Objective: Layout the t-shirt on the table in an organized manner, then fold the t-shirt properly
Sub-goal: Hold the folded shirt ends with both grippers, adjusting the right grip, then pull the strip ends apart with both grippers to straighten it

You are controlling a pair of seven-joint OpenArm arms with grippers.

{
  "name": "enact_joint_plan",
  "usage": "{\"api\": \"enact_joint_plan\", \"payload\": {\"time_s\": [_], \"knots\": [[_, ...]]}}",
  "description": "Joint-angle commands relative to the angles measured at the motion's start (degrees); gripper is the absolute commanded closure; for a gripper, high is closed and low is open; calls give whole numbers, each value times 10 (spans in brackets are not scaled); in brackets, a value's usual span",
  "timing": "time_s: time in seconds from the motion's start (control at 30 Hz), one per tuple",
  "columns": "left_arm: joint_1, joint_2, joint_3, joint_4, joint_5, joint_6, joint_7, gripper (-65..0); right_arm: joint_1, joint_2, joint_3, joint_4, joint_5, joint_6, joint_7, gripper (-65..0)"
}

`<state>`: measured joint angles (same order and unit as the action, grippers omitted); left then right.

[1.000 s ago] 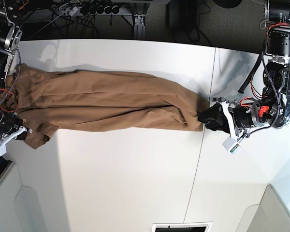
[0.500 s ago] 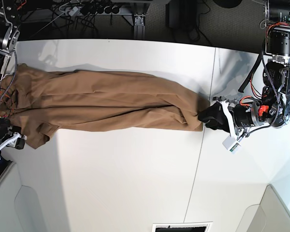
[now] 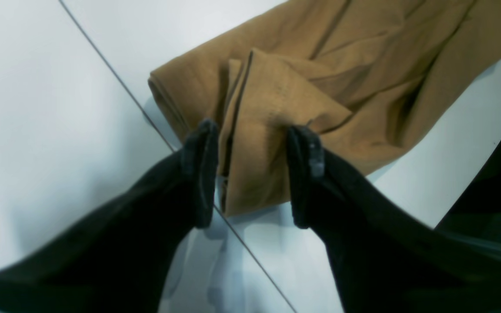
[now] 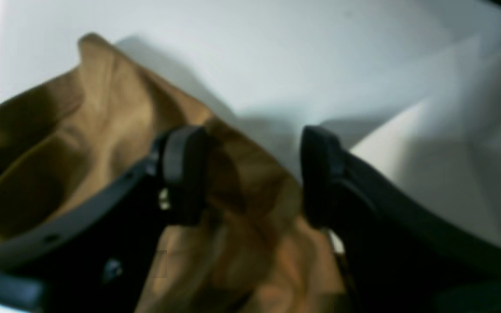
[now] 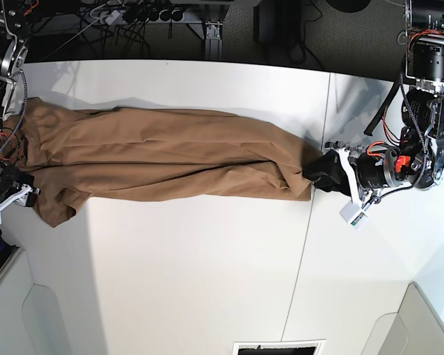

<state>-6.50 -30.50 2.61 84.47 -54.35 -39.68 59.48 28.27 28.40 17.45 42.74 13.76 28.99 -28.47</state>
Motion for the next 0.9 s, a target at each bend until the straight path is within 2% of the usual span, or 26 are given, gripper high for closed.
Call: {"api": "enact_joint_plan", "payload": {"time_s": [0.0, 0.13, 0.27, 0.33, 0.47, 0.5, 0.7, 0.87], "knots": [[-11, -9, -5, 8, -11, -3, -14, -288, 15, 10, 3, 9, 24, 18, 15, -343], [-11, -10, -5, 8, -10, -3, -14, -288, 16, 9, 3, 13, 58, 28, 15, -343], [-11, -9, -5, 8, -11, -3, -14, -288, 15, 9, 3, 14, 64, 28, 13, -333], [-11, -9, -5, 8, -11, -3, -14, -288, 15, 9, 3, 14, 64, 28, 3, -251], [-11, -9, -5, 8, -11, -3, -17, -288, 15, 9, 3, 14, 64, 28, -5, -28], [-11, -9, -5, 8, -11, -3, -17, -288, 16, 9, 3, 14, 64, 28, -5, 0], [-11, -9, -5, 8, -11, -3, -17, -288, 16, 10, 3, 17, 82, 28, -20, 0], [-11, -9, -5, 8, -10, -3, -16, -288, 15, 10, 3, 45, 132, 28, -89, 0]]}}
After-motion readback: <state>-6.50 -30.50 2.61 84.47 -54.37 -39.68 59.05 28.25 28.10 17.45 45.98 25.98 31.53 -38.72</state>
